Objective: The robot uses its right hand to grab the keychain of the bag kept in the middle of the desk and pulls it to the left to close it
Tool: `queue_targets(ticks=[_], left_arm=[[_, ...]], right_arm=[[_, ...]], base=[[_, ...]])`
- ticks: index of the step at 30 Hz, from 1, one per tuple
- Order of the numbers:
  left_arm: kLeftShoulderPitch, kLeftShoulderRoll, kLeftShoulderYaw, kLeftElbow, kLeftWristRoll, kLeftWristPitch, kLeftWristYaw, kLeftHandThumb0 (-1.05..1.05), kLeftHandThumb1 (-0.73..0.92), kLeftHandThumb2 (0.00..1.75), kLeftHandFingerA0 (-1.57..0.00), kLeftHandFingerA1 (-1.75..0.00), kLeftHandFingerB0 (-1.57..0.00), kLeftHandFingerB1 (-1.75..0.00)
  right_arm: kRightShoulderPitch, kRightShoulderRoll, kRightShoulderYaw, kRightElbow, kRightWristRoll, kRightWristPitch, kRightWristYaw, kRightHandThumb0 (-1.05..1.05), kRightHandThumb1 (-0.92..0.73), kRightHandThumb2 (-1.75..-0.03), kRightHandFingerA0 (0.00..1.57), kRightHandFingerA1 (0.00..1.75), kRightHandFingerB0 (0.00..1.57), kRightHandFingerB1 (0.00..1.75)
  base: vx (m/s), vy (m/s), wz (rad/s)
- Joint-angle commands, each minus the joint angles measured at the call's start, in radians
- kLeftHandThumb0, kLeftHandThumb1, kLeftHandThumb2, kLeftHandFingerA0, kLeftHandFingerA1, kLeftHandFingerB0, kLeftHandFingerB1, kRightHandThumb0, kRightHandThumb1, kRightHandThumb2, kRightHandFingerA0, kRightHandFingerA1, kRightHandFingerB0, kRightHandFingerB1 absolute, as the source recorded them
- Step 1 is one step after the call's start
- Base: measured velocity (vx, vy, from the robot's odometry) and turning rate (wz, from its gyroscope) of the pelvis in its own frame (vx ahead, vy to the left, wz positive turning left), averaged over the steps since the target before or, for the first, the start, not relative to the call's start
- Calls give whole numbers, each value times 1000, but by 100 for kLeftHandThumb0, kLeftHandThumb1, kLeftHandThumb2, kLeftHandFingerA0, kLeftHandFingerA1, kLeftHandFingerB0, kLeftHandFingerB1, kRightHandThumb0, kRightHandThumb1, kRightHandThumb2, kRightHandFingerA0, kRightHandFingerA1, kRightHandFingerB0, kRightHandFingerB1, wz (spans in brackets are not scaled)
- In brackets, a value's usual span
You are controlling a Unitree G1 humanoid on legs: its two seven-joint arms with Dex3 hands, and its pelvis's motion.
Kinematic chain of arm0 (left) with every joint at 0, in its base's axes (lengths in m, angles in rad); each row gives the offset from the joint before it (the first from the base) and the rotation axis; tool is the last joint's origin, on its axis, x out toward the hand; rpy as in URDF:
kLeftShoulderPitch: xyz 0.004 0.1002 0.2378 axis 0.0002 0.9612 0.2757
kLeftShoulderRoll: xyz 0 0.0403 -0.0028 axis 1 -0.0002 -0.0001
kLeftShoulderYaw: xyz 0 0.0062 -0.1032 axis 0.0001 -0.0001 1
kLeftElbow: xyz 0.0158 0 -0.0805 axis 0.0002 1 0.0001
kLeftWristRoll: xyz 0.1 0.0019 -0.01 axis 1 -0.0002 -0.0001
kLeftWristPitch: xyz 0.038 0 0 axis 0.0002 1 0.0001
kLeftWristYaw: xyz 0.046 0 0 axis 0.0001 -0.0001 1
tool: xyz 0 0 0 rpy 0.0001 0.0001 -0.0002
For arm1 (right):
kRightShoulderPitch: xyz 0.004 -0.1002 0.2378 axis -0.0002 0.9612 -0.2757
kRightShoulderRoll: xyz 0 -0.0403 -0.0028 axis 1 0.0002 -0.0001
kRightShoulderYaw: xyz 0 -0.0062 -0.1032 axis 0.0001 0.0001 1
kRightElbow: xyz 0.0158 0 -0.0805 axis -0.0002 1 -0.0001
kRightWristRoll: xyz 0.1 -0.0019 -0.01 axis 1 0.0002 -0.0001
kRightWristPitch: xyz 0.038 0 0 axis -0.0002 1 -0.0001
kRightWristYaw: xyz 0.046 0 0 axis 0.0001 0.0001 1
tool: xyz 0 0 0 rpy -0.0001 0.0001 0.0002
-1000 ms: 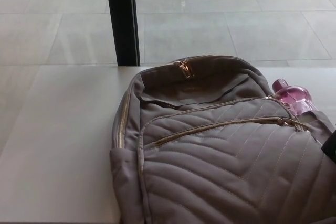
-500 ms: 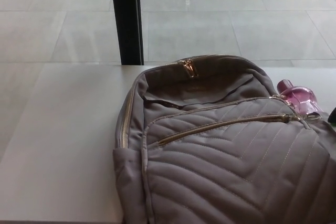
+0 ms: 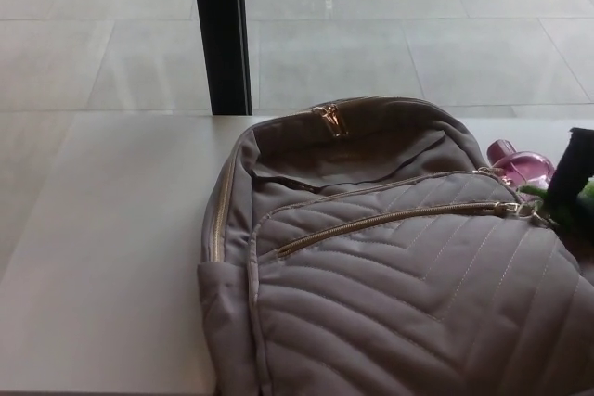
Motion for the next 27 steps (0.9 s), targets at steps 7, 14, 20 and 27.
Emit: queue_targets(ticks=[7,14,20,27], left_arm=[[9,17,-12,5,1,-18,-1,-63,75,63,-73,-54,-50,-45],[20,17,-20,2,4,-18,12,-61,76,63,-75,-54,-50,-45],[29,19,-30,6,12,-30,10,-62,77,63,-77,-55,-52,-45],[30,16,-17,9,-8,-16,-2,-62,76,63,-75,-58,-52,-46]], right_arm=[[-102,101,125,39,-25,25,7,-11,-51,-115,87,175,76,156],[-116,39,103,-10,-20,165,127,-6,-53,-97,90,165,85,109],[-163,-20,25,-1,18,184,146,-12,-61,-97,89,170,80,98],[-232,-55,-78,33,53,127,103,-10,-69,-82,86,168,84,78]], base=[[0,0,0],[0,0,0],[0,0,0],[0,0,0]])
